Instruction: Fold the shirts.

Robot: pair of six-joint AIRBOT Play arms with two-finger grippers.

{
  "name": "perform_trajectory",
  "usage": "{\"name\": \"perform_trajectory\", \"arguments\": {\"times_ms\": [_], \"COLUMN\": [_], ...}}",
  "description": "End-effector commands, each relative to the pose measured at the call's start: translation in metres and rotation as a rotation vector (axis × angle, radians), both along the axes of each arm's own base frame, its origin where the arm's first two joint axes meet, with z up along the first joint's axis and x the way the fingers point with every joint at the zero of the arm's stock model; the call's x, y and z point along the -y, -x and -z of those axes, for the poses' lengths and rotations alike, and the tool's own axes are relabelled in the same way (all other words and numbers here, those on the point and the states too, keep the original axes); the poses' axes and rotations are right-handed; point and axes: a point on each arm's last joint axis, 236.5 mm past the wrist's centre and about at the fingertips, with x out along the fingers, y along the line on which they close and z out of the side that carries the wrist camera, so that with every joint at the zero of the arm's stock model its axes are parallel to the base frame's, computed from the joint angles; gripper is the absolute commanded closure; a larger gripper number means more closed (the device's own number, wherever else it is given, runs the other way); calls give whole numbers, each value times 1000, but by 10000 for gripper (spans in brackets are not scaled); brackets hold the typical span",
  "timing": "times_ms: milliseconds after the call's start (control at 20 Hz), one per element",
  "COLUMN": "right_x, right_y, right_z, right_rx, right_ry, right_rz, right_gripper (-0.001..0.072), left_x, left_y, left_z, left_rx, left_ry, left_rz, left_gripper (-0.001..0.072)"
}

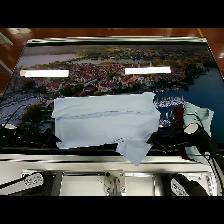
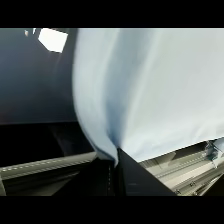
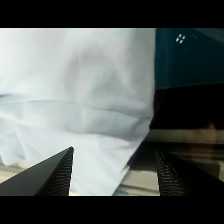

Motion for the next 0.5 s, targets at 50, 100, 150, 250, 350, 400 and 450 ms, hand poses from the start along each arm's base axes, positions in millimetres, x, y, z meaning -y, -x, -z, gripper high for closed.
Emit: {"name": "perform_trajectory", "arguments": {"times_ms": [50, 100, 150, 250, 350, 400, 450], "right_x": [-15, -19, -21, -22, -21, -20, -19], "right_y": [3, 6, 5, -11, -46, -68, -89], "right_z": [15, 14, 11, -4, -35, -54, -71], "right_rx": [-21, -28, -22, 53, 194, 270, 330], "right_ry": [19, 13, 8, 1, 5, 11, 13], "right_rz": [17, 4, -1, -16, -28, -18, 4], "right_gripper": [327, 509, 659, 655, 656, 656, 656], "left_x": [1, 1, 1, -4, -18, -25, -33], "left_y": [-2, -2, -2, -8, -29, -42, -56], "left_z": [-1, -1, -1, -3, -16, -28, -42], "left_rx": [5, 10, 22, 72, 170, 221, 270], "left_ry": [4, 3, 3, -20, -88, -122, -154], "left_rz": [-4, 1, 14, 38, 38, 34, 26], "left_gripper": [667, 666, 667, 668, 668, 668, 668]}}
